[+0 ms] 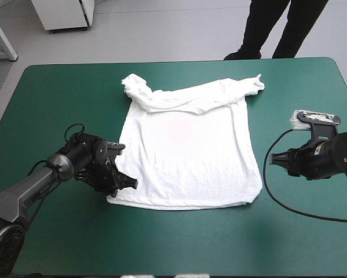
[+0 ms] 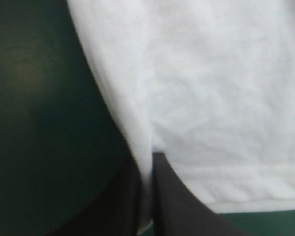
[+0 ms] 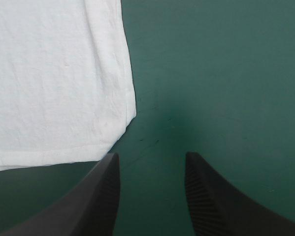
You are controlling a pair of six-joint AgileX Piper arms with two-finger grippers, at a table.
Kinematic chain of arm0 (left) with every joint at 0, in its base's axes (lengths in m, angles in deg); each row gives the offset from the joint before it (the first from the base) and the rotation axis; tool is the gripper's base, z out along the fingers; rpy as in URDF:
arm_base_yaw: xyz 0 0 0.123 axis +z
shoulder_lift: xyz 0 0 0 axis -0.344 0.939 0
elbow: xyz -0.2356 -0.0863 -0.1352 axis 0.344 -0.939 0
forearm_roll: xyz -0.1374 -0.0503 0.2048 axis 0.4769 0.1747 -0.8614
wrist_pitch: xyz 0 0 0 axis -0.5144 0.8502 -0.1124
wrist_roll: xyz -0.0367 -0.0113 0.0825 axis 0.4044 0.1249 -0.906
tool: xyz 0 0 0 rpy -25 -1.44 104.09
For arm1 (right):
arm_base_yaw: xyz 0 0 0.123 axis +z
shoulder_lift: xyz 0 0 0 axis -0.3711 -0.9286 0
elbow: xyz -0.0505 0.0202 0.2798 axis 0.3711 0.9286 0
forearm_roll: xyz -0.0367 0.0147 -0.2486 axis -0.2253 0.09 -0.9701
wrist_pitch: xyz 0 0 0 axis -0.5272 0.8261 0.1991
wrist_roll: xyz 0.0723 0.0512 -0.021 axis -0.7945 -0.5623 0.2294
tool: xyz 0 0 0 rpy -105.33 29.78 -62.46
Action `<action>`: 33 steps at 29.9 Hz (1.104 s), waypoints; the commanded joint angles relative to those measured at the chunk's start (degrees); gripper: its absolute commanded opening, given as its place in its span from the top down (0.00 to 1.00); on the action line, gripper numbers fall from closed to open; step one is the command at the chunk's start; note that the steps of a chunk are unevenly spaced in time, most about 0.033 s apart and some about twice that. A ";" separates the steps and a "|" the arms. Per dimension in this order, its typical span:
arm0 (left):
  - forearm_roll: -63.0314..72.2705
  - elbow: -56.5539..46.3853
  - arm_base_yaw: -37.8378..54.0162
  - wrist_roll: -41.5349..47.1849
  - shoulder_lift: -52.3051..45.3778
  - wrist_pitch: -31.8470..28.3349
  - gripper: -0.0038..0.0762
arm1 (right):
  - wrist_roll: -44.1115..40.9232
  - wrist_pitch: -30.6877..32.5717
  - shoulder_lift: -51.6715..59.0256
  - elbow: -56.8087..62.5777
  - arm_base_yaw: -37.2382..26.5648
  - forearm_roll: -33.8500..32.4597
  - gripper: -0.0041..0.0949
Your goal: Fold the cloth
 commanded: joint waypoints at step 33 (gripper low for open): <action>3.83 -0.44 -0.13 -3.23 0.81 -4.55 0.96 | -12.25 -21.14 -20.25 12.21 16.68 -8.21 0.38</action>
